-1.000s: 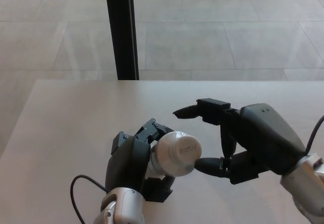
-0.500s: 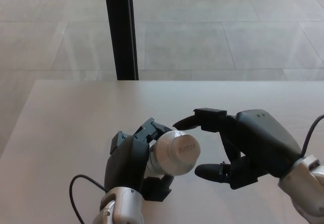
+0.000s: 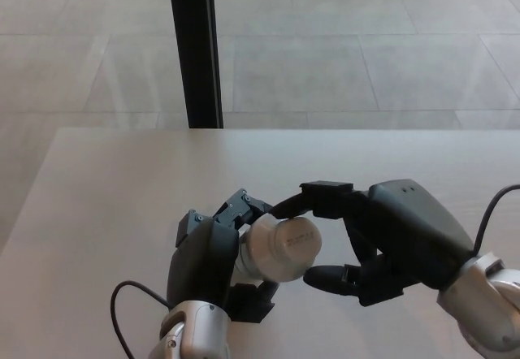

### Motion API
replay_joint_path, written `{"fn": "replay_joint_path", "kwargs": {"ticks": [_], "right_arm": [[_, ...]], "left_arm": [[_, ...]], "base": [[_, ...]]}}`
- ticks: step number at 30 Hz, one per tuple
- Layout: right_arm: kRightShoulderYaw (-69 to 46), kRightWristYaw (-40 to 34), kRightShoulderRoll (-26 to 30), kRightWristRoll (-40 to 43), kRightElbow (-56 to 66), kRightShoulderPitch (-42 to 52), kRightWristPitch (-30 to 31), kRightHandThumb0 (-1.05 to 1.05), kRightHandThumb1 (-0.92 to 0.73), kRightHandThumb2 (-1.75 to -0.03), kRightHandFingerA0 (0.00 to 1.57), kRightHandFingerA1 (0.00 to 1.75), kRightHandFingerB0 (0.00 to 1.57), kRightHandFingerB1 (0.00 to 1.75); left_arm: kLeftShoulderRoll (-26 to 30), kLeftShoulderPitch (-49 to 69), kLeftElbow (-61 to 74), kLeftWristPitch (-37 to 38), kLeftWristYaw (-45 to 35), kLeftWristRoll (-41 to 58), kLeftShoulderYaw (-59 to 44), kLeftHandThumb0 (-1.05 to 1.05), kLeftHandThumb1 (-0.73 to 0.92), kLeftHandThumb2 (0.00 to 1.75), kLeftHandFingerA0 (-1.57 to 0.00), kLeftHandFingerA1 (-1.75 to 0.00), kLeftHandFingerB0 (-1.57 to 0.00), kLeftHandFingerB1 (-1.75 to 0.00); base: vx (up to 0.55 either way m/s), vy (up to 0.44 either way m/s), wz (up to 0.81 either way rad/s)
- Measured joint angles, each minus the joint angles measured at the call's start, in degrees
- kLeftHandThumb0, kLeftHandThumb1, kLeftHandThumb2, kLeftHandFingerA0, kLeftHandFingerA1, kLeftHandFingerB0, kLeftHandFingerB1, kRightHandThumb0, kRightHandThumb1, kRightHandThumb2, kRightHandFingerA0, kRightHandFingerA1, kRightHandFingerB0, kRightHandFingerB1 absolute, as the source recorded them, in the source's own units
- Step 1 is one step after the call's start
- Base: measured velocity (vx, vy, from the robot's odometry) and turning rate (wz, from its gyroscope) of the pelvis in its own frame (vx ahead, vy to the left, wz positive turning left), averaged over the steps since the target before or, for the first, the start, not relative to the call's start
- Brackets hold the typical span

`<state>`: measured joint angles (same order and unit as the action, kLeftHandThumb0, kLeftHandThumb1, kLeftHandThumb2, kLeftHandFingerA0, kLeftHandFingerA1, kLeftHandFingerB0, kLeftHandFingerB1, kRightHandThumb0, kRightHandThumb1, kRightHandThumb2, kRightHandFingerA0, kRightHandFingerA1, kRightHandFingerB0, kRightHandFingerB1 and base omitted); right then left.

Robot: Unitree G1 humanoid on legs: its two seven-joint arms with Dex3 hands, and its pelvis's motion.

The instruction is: The robot uses its left hand to to lift the bottle kept on the middle of the desk and tilts it towards its right hand. It then uses its right hand to rotate its cap to open it and places the bottle and cap back on the desk

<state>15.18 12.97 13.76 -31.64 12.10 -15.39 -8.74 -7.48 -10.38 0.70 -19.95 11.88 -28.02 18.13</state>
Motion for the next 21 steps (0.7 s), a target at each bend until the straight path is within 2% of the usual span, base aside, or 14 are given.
{"fn": "replay_joint_path", "kwargs": {"ticks": [1, 2, 3, 4, 5, 7, 10, 13, 21], "right_arm": [[0.0, -0.4, 0.0, -0.1, -0.3, 0.0, -0.2, -0.33, -0.6, -0.58, 1.03, 1.59, 0.61, 0.63], [0.0, -0.8, 0.0, -0.3, -0.5, 0.0, -0.4, -0.27, -0.46, -0.93, 1.25, 1.3, 0.59, 0.73], [0.0, -1.4, 0.1, -0.5, -0.8, 0.0, -0.7, -0.27, -0.46, -0.93, 1.25, 1.3, 0.59, 0.73], [0.0, -1.8, 0.1, -0.6, -1.2, 0.0, -1.0, -0.28, -0.64, -0.64, 0.96, 1.64, 0.64, 0.69], [0.0, -2.1, 0.2, -0.7, -1.5, 0.0, -1.2, -0.25, -0.65, -0.63, 0.95, 1.7, 0.67, 0.72], [0.0, -3.4, 0.5, -0.9, -2.7, 0.0, -2.4, -0.22, -0.65, -0.64, 0.95, 1.69, 0.69, 0.73], [0.0, -5.3, 0.9, -1.2, -4.1, 0.0, -4.2, -0.2, -0.65, -0.64, 0.95, 1.68, 0.71, 0.71], [-0.1, -7.5, 1.3, -1.7, -5.9, -0.1, -6.3, -0.21, -0.65, -0.64, 0.95, 1.7, 0.72, 0.73], [0.0, -11.1, 1.5, -2.9, -8.0, -0.3, -8.9, -0.26, -0.62, -0.62, 0.93, 1.67, 0.75, 0.7]], "left_arm": [[0.0, 0.0, 0.0, 0.0, 0.0, 0.0, 0.0, 0.2, 0.73, 1.16, -0.92, -1.72, -0.78, -1.41], [-0.1, 0.0, 0.0, 0.0, 0.0, 0.0, 0.0, 0.21, 0.7, 1.2, -0.95, -1.74, -0.79, -1.43], [0.0, 0.0, 0.0, 0.0, 0.0, 0.0, 0.0, 0.21, 0.7, 1.2, -0.95, -1.74, -0.79, -1.43], [0.1, 0.0, 0.0, 0.0, 0.0, 0.0, 0.0, 0.22, 0.67, 1.28, -0.97, -1.74, -0.82, -1.44], [0.2, 0.0, 0.0, 0.1, 0.0, 0.0, 0.0, 0.21, 0.65, 1.27, -0.96, -1.75, -0.8, -1.44], [0.4, 0.0, 0.0, 0.1, -0.1, 0.0, 0.1, 0.19, 0.68, 1.22, -0.94, -1.74, -0.8, -1.44], [0.3, 0.0, 0.0, 0.1, -0.1, 0.0, 0.1, 0.21, 0.67, 1.23, -0.94, -1.73, -0.81, -1.44], [0.3, -0.1, -0.1, 0.1, -0.1, 0.0, 0.0, 0.18, 0.66, 1.26, -1.0, -1.73, -0.82, -1.43], [0.4, -0.6, -0.7, 0.1, -0.1, 0.0, -0.1, 0.2, 0.62, 1.3, -0.96, -1.73, -0.84, -1.44]], "base": [[0.0, 0.0, 0.0], [0.0, 0.0, 0.0], [0.0, 0.0, 0.0], [0.0, 0.0, 0.0], [0.0, 0.0, 0.0], [0.0, 0.0, 0.0], [0.0, 0.0, 0.0], [0.0, 0.0, 0.0], [0.0, 0.0, 0.0]]}}
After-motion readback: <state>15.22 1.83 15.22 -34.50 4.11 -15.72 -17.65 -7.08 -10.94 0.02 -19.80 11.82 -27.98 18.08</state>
